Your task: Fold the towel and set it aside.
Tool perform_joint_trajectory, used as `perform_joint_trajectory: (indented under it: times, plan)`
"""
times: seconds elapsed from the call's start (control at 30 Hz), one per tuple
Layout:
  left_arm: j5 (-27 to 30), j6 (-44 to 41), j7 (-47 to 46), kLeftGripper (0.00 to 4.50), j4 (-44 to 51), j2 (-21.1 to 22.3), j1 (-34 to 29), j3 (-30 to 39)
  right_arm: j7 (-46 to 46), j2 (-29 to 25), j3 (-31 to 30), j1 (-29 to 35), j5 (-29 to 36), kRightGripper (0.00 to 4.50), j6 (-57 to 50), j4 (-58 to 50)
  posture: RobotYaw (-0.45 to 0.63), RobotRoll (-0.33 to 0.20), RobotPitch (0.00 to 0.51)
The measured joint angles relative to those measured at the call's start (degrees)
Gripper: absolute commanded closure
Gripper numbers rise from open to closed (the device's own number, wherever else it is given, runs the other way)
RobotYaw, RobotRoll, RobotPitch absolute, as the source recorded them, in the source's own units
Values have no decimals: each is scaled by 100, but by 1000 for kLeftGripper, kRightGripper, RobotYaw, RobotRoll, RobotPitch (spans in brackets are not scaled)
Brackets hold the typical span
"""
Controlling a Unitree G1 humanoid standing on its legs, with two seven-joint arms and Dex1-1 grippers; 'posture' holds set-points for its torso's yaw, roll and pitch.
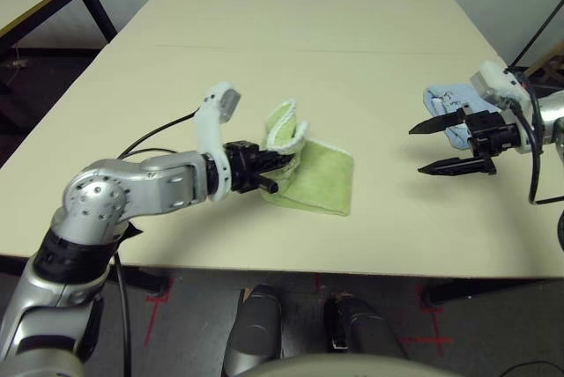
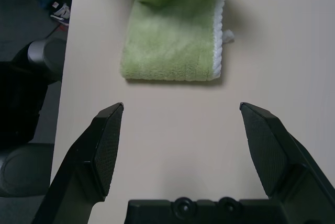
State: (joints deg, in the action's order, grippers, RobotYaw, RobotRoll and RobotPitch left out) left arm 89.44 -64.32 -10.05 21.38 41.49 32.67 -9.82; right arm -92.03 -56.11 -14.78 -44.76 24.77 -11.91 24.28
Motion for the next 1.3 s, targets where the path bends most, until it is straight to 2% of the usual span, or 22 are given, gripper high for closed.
perform_joint_trajectory:
  times: [0.17,0.2,0.3,0.37,0.67,0.77,0.87,0.97,1.03,1.1,1.13,1.2,1.3]
  plan:
    - [-714,-378,622,4480,-26,-142,-2,-369,0,0,37,73,-4,0,-40,-100,160,0,139]
    - [-813,-447,716,4266,-26,-165,-2,-386,0,0,54,92,-7,0,-49,-104,160,0,139]
    - [-1113,-562,954,3518,-41,-226,-2,-383,0,1,106,102,-26,0,-66,-113,158,0,134]
    - [-1198,-649,1117,2857,-63,-262,1,-344,0,1,147,102,-43,0,-67,-117,158,0,134]
    - [-937,-961,1618,11,73,-272,94,206,1,227,240,101,-259,0,-31,-102,177,0,129]
    - [-731,-989,1581,11,62,-171,98,543,27,343,284,98,-339,0,-88,-85,184,0,134]
    - [-618,-1017,1590,11,-145,150,118,929,82,450,353,90,-324,0,-434,-112,186,0,132]
    - [-835,-1018,1780,11,-410,633,129,1344,207,611,528,90,-161,0,-1019,-416,188,0,134]
    - [-1090,-962,1941,11,-522,757,141,1445,298,773,643,87,6,0,-1378,-658,190,0,134]
    - [-1538,-729,2318,477,-561,798,139,1424,412,947,700,85,164,0,-1736,-990,188,0,133]
    - [-1737,-611,2480,701,-564,805,140,1419,460,1031,701,86,222,189,-1862,-1152,186,0,135]
    - [-2239,-335,2867,1308,-571,852,142,1324,651,1205,706,89,266,628,-2122,-1415,185,0,135]
    - [-2903,51,3386,2264,-575,923,142,1053,927,1395,713,207,287,1637,-2269,-1630,183,0,139]
